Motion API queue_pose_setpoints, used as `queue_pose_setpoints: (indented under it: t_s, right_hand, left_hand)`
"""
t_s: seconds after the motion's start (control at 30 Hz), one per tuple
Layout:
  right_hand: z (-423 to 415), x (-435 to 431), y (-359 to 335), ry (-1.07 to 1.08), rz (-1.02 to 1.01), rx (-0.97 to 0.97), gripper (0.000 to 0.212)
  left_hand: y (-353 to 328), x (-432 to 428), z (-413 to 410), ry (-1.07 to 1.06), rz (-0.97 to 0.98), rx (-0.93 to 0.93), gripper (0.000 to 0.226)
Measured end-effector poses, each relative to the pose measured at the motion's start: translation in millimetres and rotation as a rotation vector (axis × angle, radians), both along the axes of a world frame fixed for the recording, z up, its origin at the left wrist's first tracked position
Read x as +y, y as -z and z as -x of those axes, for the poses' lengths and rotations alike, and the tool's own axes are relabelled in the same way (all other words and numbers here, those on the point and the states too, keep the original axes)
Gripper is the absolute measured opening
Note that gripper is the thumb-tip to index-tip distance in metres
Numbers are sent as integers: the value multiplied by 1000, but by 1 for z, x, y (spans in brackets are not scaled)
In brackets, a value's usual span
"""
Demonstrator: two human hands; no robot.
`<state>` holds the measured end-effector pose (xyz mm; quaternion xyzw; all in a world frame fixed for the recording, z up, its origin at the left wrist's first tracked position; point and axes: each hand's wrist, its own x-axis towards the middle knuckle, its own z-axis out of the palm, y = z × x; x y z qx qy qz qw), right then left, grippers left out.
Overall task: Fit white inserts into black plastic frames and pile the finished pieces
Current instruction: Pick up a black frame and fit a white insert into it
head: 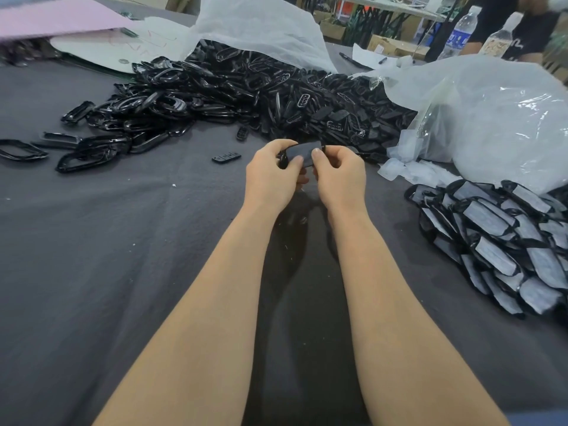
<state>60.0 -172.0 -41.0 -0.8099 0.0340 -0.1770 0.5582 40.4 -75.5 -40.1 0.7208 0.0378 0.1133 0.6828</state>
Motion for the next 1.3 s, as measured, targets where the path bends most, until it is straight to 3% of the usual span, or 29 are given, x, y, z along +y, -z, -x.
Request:
queue_pose_setpoints:
  t_s: [0.17, 0.63, 0.9, 1.13, 1.3]
  right_hand:
    - [2, 2, 1, -69, -51, 6, 7]
    - [4, 2, -2, -114, -252, 92, 17]
    - [3, 4, -2, -67, -171, 76, 16]
    - [3, 6, -2, -51, -267, 71, 11]
    - [3, 6, -1, -75, -149, 50, 12]
  left_hand:
    - [0, 3, -1, -16, 21, 0, 27]
    - [1, 3, -2, 17, 36, 4, 29]
    - [1, 1, -1, -8, 44, -9, 27]
    - [-1, 1, -1, -24, 74, 4, 27]
    - [1, 3, -2, -55, 118, 20, 21]
